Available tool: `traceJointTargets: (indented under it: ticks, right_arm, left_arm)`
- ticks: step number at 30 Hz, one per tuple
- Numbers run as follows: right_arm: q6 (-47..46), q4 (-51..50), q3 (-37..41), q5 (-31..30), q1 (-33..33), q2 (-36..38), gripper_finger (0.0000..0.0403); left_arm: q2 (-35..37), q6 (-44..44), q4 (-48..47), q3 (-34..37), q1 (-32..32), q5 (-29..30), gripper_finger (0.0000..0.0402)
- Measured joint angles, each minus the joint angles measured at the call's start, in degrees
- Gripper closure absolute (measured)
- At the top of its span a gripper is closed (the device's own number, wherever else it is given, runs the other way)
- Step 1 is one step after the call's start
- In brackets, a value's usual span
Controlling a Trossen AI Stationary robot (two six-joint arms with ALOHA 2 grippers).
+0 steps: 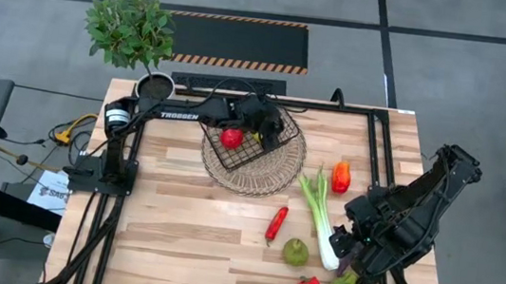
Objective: Build produce basket
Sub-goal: Put the black mangosteen into the wire basket, then put the red chili pepper into the wire basket
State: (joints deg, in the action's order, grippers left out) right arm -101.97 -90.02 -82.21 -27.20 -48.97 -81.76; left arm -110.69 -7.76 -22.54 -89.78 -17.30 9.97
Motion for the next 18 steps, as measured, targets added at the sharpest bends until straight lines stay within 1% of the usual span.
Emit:
traceJointTargets:
  ticks: [3, 5, 12, 14, 18]
  right_arm:
    - [0.0, 0.0, 0.0, 0.0, 0.0, 0.0, 0.0112]
    - [0.0, 0.0, 0.0, 0.0, 0.0, 0.0, 0.0112]
    - [0.0, 0.0, 0.0, 0.1, 0.0, 0.0, 0.0112]
    - [0.0, 0.0, 0.0, 0.1, 0.0, 0.0, 0.0112]
    - [-0.9, 0.1, 0.0, 0.1, 0.0, 0.0, 0.0112]
  left_arm:
    - [0.0, -0.3, 0.1, 0.0, 0.0, 0.4, 0.0060]
    - [0.0, -0.3, 0.7, 0.0, 0.0, 0.4, 0.0052]
    - [0.0, -3.0, 2.5, -0.6, 0.2, 0.1, 0.0051]
    - [0.0, -3.1, 1.7, -1.7, 0.7, -2.5, 0.0051]
    - [0.0, -3.2, 0.4, -4.2, 3.0, -10.3, 0.0051]
